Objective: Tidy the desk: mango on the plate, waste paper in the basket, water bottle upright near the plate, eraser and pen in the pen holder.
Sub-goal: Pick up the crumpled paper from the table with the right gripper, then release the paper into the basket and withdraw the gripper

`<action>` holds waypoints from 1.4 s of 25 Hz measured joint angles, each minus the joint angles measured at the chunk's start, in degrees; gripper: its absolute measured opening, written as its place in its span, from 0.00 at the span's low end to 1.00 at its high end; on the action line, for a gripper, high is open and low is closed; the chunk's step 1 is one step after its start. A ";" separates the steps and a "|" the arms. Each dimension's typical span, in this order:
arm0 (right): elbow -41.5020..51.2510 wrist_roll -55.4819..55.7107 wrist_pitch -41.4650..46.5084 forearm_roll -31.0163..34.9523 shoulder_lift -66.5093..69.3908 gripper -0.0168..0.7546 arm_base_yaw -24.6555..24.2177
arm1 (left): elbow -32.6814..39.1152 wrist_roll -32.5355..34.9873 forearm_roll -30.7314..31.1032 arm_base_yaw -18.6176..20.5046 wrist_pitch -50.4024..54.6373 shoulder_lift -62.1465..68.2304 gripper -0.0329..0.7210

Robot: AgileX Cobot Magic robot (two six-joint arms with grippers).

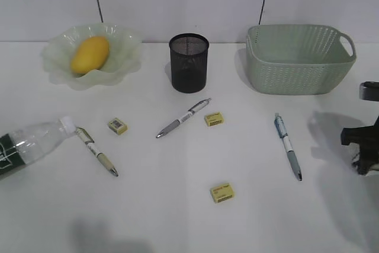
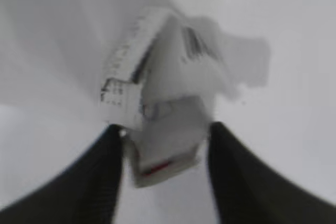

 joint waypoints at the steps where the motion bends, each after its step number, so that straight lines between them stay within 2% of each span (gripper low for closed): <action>1: 0.00 0.13 -0.07 0.00 0.00 0.52 0.00 | 0.00 0.00 0.00 0.00 0.00 0.00 0.70; 5: -0.05 0.18 -1.98 -0.33 0.00 0.11 0.00 | 0.00 0.00 0.00 0.00 0.00 0.00 0.70; 7: -0.05 0.18 -2.50 -0.33 0.00 0.04 0.00 | 0.00 0.00 0.00 0.00 0.00 0.00 0.70; 20: -0.50 -3.11 -1.27 0.04 -4.26 0.04 0.00 | 0.00 0.00 0.00 0.00 0.00 0.00 0.70; 26: -1.47 -8.15 1.52 4.79 -11.55 0.04 0.00 | 0.00 0.00 0.00 0.00 0.00 0.00 0.70; 35: -13.12 -12.51 5.13 10.57 -14.75 0.04 0.00 | 0.00 0.00 0.00 0.00 0.00 0.00 0.70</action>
